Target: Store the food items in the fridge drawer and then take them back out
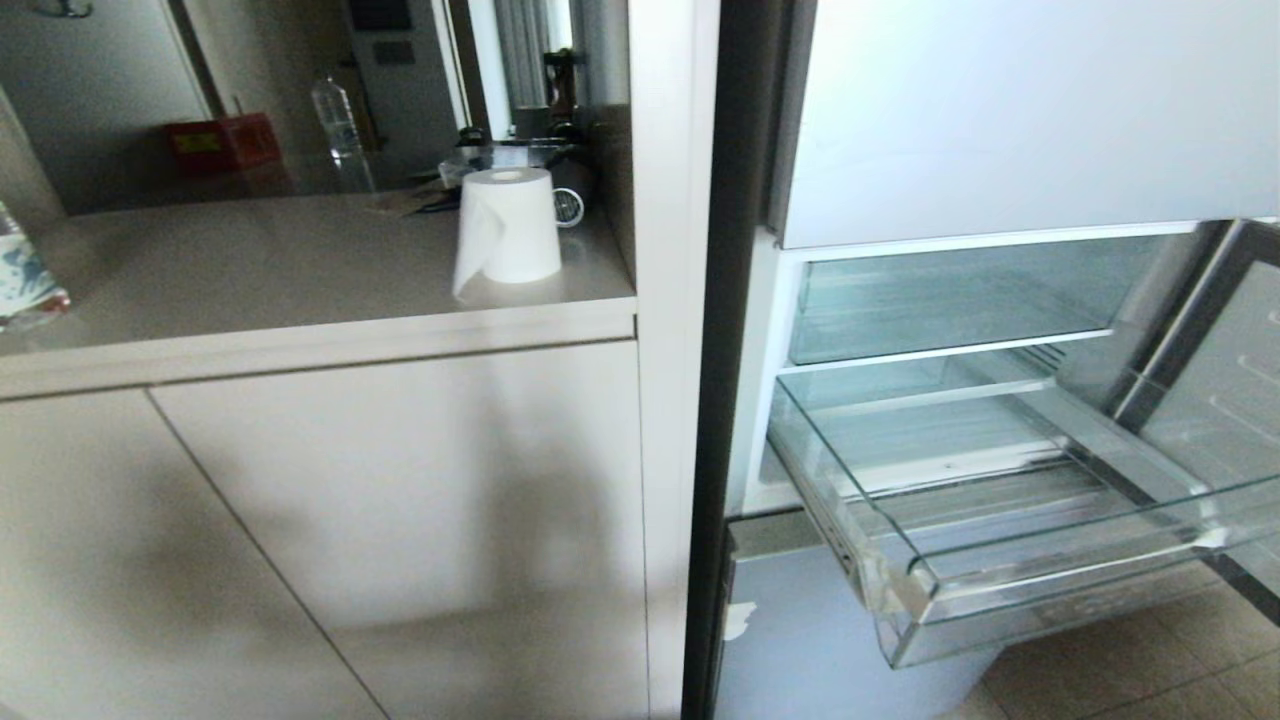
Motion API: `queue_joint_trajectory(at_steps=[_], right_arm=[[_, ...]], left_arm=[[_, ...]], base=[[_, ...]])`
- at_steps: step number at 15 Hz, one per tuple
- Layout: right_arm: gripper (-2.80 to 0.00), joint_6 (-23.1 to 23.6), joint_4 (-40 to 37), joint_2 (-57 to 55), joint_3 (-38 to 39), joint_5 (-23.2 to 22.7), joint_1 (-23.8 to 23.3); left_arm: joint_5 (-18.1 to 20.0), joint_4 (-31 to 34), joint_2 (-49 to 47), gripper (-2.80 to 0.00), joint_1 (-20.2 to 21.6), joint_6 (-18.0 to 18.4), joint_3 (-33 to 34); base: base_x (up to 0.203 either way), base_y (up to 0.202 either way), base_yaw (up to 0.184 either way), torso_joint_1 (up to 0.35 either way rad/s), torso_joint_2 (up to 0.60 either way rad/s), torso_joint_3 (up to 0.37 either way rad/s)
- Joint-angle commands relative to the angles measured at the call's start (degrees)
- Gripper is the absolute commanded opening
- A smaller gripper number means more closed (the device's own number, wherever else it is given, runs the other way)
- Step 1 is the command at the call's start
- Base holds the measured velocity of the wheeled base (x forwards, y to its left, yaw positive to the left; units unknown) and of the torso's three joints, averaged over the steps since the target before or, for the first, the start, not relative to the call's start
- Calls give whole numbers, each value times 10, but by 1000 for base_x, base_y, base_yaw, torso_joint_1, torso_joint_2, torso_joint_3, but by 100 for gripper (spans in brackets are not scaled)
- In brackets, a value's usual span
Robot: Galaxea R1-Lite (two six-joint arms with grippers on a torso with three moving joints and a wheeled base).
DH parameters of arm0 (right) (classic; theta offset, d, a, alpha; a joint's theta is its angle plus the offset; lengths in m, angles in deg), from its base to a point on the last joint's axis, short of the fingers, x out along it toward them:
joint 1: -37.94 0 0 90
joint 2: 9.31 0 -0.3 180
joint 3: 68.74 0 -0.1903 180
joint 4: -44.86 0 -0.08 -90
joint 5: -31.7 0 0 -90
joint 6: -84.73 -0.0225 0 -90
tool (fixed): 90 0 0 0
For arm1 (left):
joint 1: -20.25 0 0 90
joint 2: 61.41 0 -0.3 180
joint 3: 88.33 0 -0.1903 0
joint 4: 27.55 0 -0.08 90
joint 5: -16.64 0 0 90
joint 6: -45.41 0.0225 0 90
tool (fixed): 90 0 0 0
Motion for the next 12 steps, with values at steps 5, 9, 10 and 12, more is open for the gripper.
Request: queue_joint_trajectory(at_steps=[5, 9, 10, 12], right_arm=[[-280, 1, 0, -1, 0, 0, 0], [-280, 0, 0, -1, 0, 1, 0], [-280, 0, -1, -1, 0, 1, 0], [-280, 0, -1, -1, 0, 0, 0]], left_arm=[[0, 0, 0, -280, 0, 0, 0], [0, 0, 0, -280, 0, 0, 0], [0, 0, 0, -280, 0, 0, 0], [0, 0, 0, -280, 0, 0, 0]], base=[[2, 8, -176, 2, 2, 2], [3, 9, -174, 3, 0, 4], [1, 6, -178, 2, 5, 5], [3, 6, -174, 3, 3, 1]])
